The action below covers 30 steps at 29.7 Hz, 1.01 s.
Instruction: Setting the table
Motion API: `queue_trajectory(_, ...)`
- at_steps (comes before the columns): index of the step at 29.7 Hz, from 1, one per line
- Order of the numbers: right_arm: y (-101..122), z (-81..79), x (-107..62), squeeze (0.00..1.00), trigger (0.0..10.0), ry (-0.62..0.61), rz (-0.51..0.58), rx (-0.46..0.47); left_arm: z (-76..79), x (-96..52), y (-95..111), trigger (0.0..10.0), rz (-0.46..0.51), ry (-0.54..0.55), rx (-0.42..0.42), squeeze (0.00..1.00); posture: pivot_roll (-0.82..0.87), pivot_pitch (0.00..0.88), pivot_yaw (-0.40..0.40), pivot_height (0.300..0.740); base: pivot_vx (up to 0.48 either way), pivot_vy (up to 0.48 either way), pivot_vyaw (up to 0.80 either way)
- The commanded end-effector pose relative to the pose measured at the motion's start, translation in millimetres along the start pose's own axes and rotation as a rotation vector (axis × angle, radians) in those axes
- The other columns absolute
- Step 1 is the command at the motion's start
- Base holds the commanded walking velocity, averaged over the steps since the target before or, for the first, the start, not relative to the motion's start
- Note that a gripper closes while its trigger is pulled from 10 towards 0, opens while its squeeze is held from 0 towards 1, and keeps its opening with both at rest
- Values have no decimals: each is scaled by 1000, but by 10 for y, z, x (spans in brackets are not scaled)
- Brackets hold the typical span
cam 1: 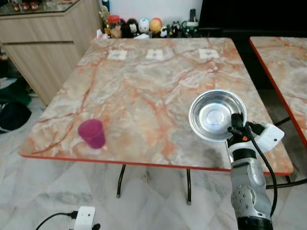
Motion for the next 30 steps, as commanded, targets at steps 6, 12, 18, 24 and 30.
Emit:
queue_trajectory(6,113,-28,-7,0,10000,-16,60,10,-36,-28,-113,10000,-39,6,16,0,-71,42,44,740,0,-428,-249)
queue_trajectory(12,146,-11,-12,0,10000,-24,80,2,-32,-29,-126,10000,-45,3,25,0,-78,29,46,740,0,-430,-391)
queue_trajectory(18,167,-7,3,0,10000,-29,87,0,-27,-29,-130,10000,-48,-1,29,0,-81,18,49,740,0,-428,0)
queue_trajectory(24,183,4,11,0,10000,-37,97,0,-25,-24,-117,10000,-49,-5,40,0,-87,5,55,740,0,-424,0)
queue_trajectory(30,201,5,28,0,10000,-41,101,0,-16,-4,-46,10000,-32,-11,47,0,-89,21,55,740,40,-419,0)
Point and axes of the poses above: a point about 5 cm out from each wrist's last joint towards the gripper, its own x axis pointing out of the wrist towards the gripper, its own y axis along the axis of the wrist's last joint, z = x × y, the point moved 3 cm from there along x, pointing out of the wrist towards the gripper, and after that the axes turned 3 degrees about -x, right-handed, at the moved point
